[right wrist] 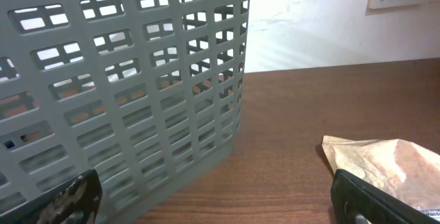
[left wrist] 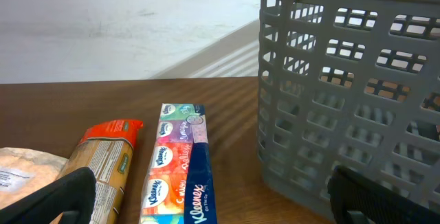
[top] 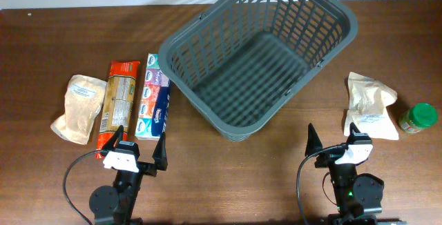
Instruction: Pack container
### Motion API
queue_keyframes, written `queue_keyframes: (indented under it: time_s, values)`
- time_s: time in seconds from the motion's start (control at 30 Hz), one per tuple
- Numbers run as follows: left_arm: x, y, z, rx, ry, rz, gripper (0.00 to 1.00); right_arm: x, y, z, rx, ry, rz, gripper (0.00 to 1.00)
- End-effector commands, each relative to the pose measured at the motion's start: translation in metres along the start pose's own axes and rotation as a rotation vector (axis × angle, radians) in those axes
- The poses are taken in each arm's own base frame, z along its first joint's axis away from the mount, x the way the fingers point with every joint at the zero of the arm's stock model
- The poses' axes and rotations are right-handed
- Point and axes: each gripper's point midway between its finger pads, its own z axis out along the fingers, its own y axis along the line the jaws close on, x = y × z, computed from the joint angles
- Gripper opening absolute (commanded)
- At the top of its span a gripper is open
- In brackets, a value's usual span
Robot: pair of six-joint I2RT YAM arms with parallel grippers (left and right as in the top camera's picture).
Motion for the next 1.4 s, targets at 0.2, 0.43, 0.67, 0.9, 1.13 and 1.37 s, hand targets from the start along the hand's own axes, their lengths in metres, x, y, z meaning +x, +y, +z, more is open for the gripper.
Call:
queue_keyframes:
  time_s: [0.2, 0.43, 0.67, 0.9, 1.13, 1.37]
  values:
    - [0.0017, -0.0002, 0.0000, 0.001, -0.001, -0.006, 0.99, 0.0022, -0.0010, -0.0001, 0.003, 0.004, 0.008, 0.99]
    - [0.0017, -0.0002, 0.0000, 0.001, -0.001, -0.006, 0.99, 0.0022, -0.0010, -0.0001, 0.003, 0.004, 0.008, 0.99]
    - [0.0017, -0.0002, 0.0000, 0.001, -0.001, -0.006, 0.99, 0.0022, -0.0010, -0.0001, 0.003, 0.004, 0.008, 0.99]
    - [0.0017, -0.0002, 0.0000, 0.001, -0.001, -0.006, 0.99, 0.0022, -0.0010, -0.0001, 0.003, 0.004, 0.008, 0.99]
    - [0.0017, 0.0019, 0.0000, -0.011, -0.002, -0.006, 0.99, 0.0022, -0.0010, -0.0001, 0.003, 0.004, 0.008, 0.99]
    - [0.0015, -0.0068, -0.0002, 0.040, -0.001, -0.005, 0.99, 0.0022, -0.0010, -0.0001, 0.003, 0.004, 0.008, 0.99]
